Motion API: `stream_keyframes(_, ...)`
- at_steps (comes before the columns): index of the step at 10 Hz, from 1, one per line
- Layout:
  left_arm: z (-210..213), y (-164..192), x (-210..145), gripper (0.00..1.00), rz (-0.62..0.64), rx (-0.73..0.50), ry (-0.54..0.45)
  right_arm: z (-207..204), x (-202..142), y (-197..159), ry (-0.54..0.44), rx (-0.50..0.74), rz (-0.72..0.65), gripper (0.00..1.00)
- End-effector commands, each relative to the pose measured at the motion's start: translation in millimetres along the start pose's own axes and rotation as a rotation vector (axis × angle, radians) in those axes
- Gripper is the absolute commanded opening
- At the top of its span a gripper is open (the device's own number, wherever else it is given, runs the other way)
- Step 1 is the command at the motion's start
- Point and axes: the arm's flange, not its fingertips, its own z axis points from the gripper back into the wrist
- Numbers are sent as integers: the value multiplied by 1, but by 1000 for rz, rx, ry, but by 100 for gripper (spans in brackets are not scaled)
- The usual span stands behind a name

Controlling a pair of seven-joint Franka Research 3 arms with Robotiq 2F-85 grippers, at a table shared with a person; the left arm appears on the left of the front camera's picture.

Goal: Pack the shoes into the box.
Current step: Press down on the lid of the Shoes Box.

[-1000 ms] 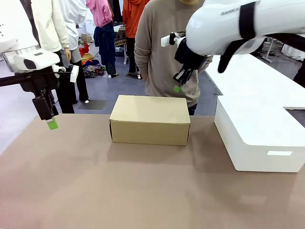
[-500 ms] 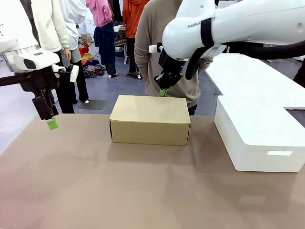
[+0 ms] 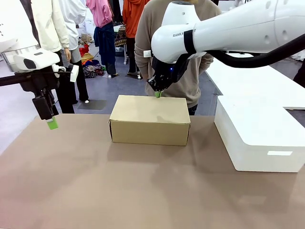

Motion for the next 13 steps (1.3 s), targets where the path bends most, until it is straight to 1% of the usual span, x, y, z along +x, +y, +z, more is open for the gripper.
stream_keyframes(1,3,1,-2,100,-5,-9,-3,-11,14,1,19,-17,-51,0)
stream_keyframes(4,3,1,-2,100,-5,-9,-3,-37,17,-4,23,-21,-81,0)
stream_keyframes(9,3,1,-2,100,-5,-9,-3,-68,12,-6,63,-42,-79,0)
stream_keyframes(11,3,1,-2,100,-5,-9,-3,-73,12,-6,71,-48,-79,0)
stream_keyframes(12,3,1,-2,100,-5,-9,-3,-69,11,-7,67,-43,-80,0)
stream_keyframes(13,3,1,-2,100,-5,-9,-3,-55,11,-8,42,-44,-74,0)
